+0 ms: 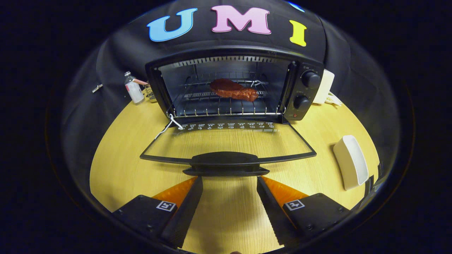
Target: Open the toaster oven, put the food inside, and close the toaster oven door.
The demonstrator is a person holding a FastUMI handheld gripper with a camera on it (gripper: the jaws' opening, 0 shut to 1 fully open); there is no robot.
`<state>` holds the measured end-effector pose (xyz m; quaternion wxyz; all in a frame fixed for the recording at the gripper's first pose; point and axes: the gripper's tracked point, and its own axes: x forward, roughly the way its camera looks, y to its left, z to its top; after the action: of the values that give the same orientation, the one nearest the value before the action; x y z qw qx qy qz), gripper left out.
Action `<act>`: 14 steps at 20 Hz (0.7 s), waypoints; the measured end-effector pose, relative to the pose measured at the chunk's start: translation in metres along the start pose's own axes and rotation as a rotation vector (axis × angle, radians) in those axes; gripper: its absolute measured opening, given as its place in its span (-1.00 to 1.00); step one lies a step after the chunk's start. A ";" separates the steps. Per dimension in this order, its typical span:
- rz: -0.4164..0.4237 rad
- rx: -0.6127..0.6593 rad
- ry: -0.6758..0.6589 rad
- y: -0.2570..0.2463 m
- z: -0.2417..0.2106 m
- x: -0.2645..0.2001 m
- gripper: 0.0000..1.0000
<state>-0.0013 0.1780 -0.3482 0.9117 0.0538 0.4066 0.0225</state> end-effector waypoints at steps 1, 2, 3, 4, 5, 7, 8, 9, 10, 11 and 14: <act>0.001 0.000 -0.009 0.000 0.004 -0.002 0.90; 0.003 0.002 -0.015 0.000 0.007 -0.004 0.91; 0.007 0.008 -0.016 0.000 0.009 -0.005 0.91; 0.013 0.014 -0.016 0.000 0.011 -0.007 0.91; 0.017 0.019 -0.022 0.001 0.014 -0.009 0.91; 0.019 0.015 -0.043 0.001 0.023 -0.013 0.91; 0.017 0.006 -0.058 0.002 0.029 -0.016 0.91; 0.015 -0.005 -0.077 0.002 0.035 -0.018 0.91; 0.014 -0.018 -0.094 0.002 0.042 -0.020 0.91; 0.014 -0.030 -0.111 0.003 0.049 -0.022 0.91; 0.021 -0.043 -0.155 0.004 0.073 -0.026 0.92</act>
<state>0.0354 0.1735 -0.2801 0.9411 0.0402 0.3337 0.0365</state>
